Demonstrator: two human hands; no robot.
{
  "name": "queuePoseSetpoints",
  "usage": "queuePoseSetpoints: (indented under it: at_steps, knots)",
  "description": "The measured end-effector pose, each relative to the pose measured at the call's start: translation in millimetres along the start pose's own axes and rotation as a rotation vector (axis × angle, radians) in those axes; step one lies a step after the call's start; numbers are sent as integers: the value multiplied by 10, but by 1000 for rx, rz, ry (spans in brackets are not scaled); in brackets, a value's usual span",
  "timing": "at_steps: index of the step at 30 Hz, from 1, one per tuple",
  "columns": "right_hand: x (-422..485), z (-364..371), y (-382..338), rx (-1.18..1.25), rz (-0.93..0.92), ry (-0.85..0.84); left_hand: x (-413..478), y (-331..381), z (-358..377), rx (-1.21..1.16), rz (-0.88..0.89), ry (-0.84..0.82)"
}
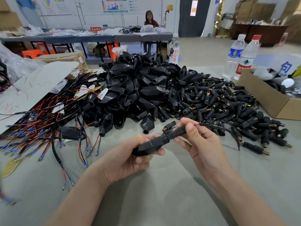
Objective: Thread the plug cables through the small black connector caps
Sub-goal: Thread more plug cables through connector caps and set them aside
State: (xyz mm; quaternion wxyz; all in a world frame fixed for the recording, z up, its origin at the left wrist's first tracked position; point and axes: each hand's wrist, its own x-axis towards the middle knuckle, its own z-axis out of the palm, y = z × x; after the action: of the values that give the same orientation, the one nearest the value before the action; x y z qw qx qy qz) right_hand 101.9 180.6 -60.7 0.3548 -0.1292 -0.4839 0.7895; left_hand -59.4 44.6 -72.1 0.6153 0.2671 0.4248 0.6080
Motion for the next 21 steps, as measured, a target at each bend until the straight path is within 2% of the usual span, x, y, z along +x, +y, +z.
queuePoseSetpoints:
  at_steps: [11, 16, 21]
  knots:
    - [37, -31, 61, 30, 23, -34, -6, -8, -9, 0, -44, 64]
    - [56, -37, 94, 34, 34, -47, 2, -15, -34, -96, -73, 12]
    - [64, -41, 98, 49, 69, -28, -3, -18, -47, -96, -86, 20]
